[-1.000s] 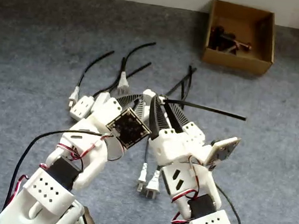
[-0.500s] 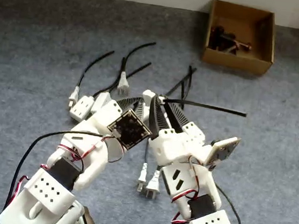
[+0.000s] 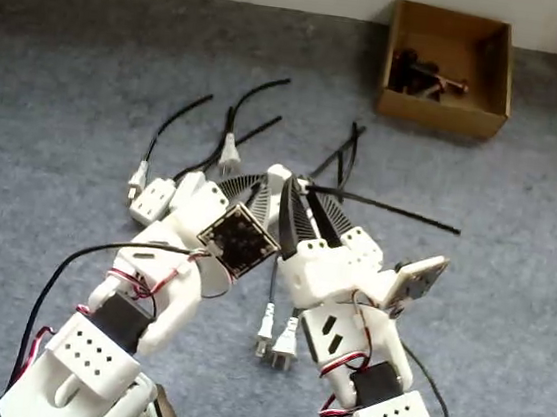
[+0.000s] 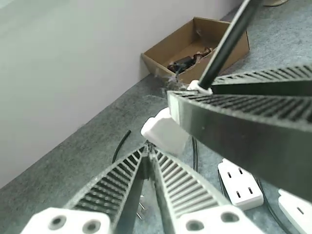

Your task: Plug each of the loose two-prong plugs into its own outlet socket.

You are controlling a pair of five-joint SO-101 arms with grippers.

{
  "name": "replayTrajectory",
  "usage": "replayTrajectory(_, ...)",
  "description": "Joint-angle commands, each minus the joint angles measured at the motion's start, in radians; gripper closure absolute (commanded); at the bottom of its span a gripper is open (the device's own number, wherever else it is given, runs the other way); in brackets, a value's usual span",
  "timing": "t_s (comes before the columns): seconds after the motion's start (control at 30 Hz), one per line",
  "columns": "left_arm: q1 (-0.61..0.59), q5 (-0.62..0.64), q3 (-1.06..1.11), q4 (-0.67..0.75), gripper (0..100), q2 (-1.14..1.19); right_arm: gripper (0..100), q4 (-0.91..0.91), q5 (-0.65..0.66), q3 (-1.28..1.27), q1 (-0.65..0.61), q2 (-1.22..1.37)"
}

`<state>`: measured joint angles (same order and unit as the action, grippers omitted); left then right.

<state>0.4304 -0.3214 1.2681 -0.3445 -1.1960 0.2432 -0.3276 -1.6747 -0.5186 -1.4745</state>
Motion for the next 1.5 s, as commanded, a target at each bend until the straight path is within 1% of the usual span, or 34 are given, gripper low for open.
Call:
replayTrajectory(0.0,-0.03,0.005,-0.021,0.055,99,0.033,99.3,0.021,-0.009,-0.071,0.018,-0.012)
replayTrajectory(0.1,-0.031,0.005,-0.05,0.097,99,0.122,99.3,0.021,-0.009,-0.073,0.018,-0.012)
replayTrajectory(0.23,-0.031,0.005,-0.114,0.098,99,0.254,99.3,0.021,-0.009,-0.073,0.018,-0.012)
replayTrajectory(0.33,-0.031,0.005,-0.139,0.101,99,0.295,99.3,0.021,-0.009,-0.073,0.018,-0.012)
replayTrajectory(0.9,-0.035,0.005,-0.246,0.103,99,0.302,99.3,0.021,-0.008,-0.081,0.018,-0.012)
replayTrajectory(1.1,-0.093,0.008,-0.286,0.098,99,0.297,99.3,0.019,-0.006,-0.081,0.018,-0.012)
replayTrajectory(1.47,-0.093,0.008,-0.335,0.097,99,0.294,99.3,0.019,-0.005,-0.082,0.021,-0.012)
